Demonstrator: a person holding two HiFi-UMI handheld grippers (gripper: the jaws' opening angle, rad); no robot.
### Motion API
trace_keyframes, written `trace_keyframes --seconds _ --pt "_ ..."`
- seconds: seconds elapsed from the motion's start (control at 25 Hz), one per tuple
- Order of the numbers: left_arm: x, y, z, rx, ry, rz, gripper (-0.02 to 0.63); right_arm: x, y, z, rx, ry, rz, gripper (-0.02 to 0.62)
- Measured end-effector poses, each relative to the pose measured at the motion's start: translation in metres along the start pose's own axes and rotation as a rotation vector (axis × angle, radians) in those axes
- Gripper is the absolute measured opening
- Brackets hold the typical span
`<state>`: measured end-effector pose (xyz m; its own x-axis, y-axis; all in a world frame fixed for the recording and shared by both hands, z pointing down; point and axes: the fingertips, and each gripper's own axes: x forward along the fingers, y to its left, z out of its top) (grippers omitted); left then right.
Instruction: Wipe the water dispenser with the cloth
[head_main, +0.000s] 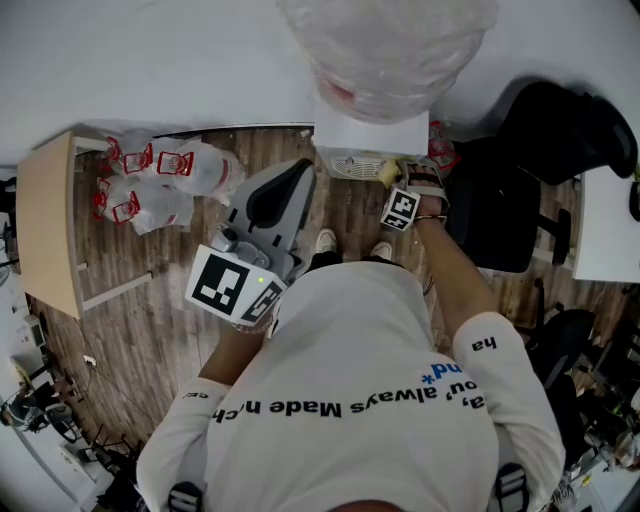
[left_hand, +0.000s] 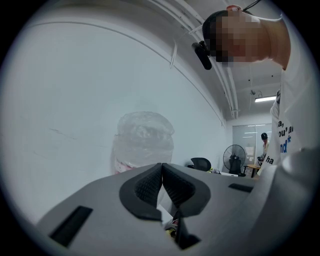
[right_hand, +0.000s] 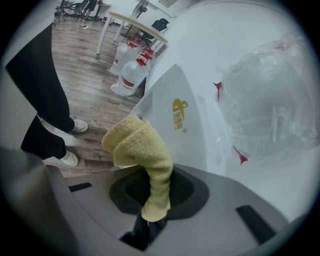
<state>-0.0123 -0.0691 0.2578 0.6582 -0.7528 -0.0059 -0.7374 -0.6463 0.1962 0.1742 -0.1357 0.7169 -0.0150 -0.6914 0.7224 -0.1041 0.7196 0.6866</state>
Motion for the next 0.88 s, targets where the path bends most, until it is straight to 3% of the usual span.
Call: trace_keyframes --seconds 0.6,0.88 --pt "0.012 -0.022 -0.002 0.000 -0.008 -0.031 0.020 -0.007 -0.001 -0.043 0.067 0.059 -0.004 0.060" --pt "0.014 -0.025 -0.003 0.000 -0.007 -0.035 0.020 -0.007 0.004 -0.046 0.113 0.063 0.002 0.060"
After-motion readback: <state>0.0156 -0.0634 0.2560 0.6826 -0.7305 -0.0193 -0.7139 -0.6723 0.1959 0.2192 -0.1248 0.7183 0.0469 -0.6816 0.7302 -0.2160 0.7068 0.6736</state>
